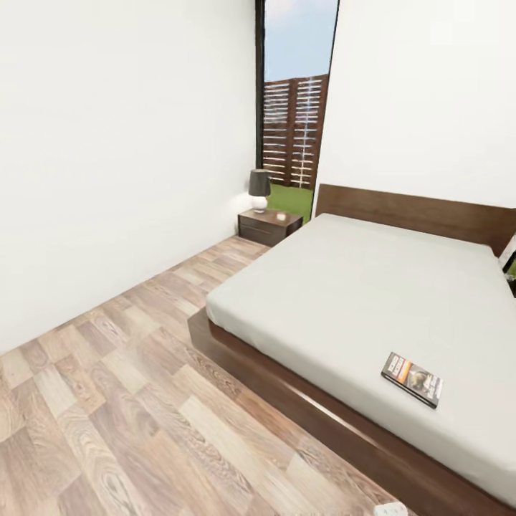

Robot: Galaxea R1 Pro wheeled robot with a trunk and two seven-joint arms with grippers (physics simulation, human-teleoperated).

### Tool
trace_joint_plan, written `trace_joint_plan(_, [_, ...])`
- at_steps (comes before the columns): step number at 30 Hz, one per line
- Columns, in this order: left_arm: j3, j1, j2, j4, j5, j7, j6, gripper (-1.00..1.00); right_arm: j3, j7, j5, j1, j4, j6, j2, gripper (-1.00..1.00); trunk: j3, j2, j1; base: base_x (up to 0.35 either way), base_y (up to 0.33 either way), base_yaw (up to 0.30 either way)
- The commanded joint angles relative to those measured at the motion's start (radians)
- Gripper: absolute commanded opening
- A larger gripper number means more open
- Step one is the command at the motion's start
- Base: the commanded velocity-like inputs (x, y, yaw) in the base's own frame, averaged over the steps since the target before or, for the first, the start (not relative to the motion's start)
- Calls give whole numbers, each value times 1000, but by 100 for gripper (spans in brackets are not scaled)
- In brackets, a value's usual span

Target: In the bedroom, move the book from the bed onto either nightstand, and place the two sandals side by side next to the bed.

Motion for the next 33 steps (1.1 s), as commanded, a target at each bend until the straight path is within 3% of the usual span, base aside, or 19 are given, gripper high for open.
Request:
trace_joint_plan(1, [-4,0,1,1,6,-4,-3,100,7,7,-11,-2,5,-6,1,100,-1,-1,0,0,0,-262])
trace_joint_plan(33, [-4,0,0,1,6,-4,-3,100,8,6,-11,-2,5,-6,2,100,-17,-1,0,0,0,-262])
